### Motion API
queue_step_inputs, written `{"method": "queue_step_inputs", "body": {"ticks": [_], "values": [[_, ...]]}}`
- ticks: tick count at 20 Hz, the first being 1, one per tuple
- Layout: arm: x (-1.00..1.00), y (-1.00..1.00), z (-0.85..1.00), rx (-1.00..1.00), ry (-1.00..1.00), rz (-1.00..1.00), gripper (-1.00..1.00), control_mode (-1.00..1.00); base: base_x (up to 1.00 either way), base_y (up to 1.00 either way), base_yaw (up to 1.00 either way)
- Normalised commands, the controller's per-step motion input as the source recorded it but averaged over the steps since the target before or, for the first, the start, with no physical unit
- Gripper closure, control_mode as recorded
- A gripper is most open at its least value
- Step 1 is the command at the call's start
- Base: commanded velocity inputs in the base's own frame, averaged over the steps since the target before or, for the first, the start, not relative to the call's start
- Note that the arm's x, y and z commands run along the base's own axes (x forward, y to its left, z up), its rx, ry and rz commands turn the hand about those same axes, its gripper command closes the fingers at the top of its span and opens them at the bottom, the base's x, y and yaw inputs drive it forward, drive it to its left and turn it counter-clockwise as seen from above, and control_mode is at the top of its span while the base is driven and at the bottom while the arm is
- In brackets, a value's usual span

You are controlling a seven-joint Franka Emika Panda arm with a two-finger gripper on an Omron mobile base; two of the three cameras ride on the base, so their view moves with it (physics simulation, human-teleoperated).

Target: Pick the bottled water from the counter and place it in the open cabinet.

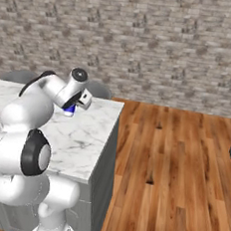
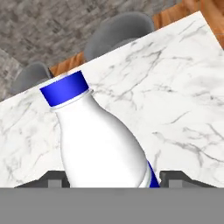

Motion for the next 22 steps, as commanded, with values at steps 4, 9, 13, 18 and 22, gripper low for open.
{"method": "queue_step_inputs", "body": {"ticks": [4,9,13,18,22], "values": [[-0.15,-0.13,0.22,-0.20,-0.07,0.00,1.00,-1.00,0.00,0.00,0.00],[-0.24,-0.18,0.29,-0.11,-0.06,0.00,1.00,-1.00,0.00,0.00,0.00],[-0.31,-0.23,0.34,-0.03,-0.05,0.00,1.00,-1.00,0.00,0.00,0.00],[-0.31,-0.14,0.32,-0.01,-0.09,0.00,1.00,-1.00,0.00,0.00,0.00],[-0.33,-0.20,0.23,-0.04,-0.19,-0.01,1.00,-1.00,0.00,0.00,0.00]]}}
